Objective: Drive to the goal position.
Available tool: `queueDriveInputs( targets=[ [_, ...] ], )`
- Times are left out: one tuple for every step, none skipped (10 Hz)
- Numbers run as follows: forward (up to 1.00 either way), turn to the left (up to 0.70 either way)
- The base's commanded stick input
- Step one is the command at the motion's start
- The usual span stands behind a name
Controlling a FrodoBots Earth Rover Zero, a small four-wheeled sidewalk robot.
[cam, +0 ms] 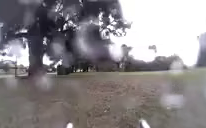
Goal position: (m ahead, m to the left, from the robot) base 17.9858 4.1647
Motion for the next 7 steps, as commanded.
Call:
queueDriveInputs(
  targets=[
    [0.99,0.01],
    [0.99,0.01],
    [0.99,0.01],
    [1.0,0.01],
    [1.0,0.01],
    [1.0,0.01],
    [1.0,0.01]
  ],
)
